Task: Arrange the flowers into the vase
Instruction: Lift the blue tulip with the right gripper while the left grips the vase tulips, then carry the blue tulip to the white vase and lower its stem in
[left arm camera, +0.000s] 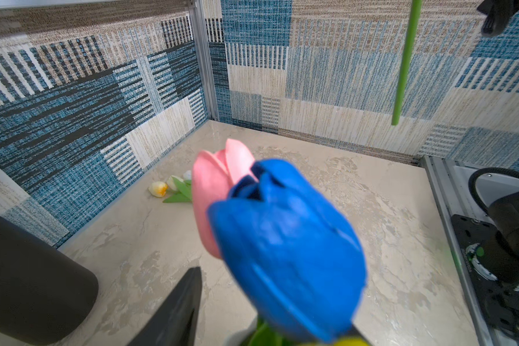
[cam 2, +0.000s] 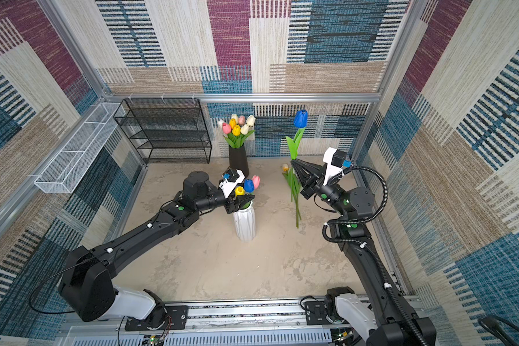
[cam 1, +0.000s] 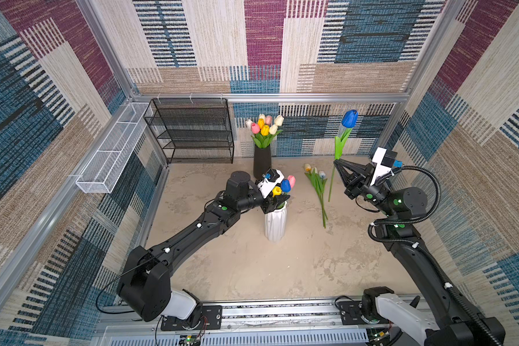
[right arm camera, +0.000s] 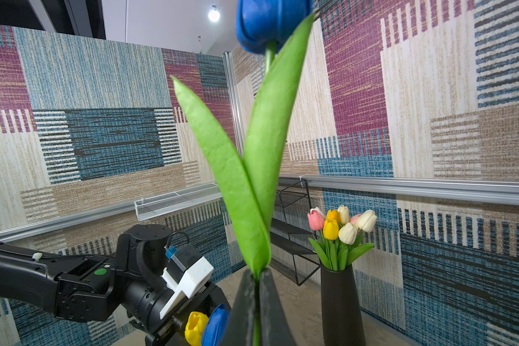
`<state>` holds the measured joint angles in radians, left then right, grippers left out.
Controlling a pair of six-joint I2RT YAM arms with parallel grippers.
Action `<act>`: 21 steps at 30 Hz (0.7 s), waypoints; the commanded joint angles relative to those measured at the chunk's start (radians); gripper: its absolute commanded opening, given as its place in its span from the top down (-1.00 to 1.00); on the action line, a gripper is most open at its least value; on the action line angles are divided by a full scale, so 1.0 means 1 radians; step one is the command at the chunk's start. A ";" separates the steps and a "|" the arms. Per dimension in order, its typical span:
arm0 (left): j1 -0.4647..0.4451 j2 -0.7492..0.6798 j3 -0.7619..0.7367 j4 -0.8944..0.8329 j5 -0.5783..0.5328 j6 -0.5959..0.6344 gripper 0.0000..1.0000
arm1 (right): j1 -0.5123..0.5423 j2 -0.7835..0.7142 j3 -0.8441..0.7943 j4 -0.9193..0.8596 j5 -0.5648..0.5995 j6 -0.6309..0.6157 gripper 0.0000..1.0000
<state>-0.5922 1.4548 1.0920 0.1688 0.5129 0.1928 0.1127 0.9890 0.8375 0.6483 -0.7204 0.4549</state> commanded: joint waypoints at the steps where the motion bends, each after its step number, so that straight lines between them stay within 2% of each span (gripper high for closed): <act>1: 0.000 0.006 0.012 0.043 0.015 -0.010 -0.05 | 0.000 -0.003 -0.001 -0.006 0.018 -0.005 1.00; 4: 0.000 0.006 0.011 0.049 0.016 -0.014 0.08 | 0.000 0.002 -0.002 -0.007 0.018 -0.007 1.00; 15: 0.000 -0.015 0.014 0.044 0.009 -0.011 0.28 | 0.001 0.000 0.000 -0.004 0.019 -0.008 1.00; 21: 0.000 -0.028 0.017 0.038 0.006 -0.014 0.32 | 0.001 0.000 0.003 -0.004 0.014 -0.006 1.00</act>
<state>-0.5922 1.4380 1.0958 0.1814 0.5259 0.1921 0.1127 0.9924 0.8375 0.6357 -0.7067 0.4465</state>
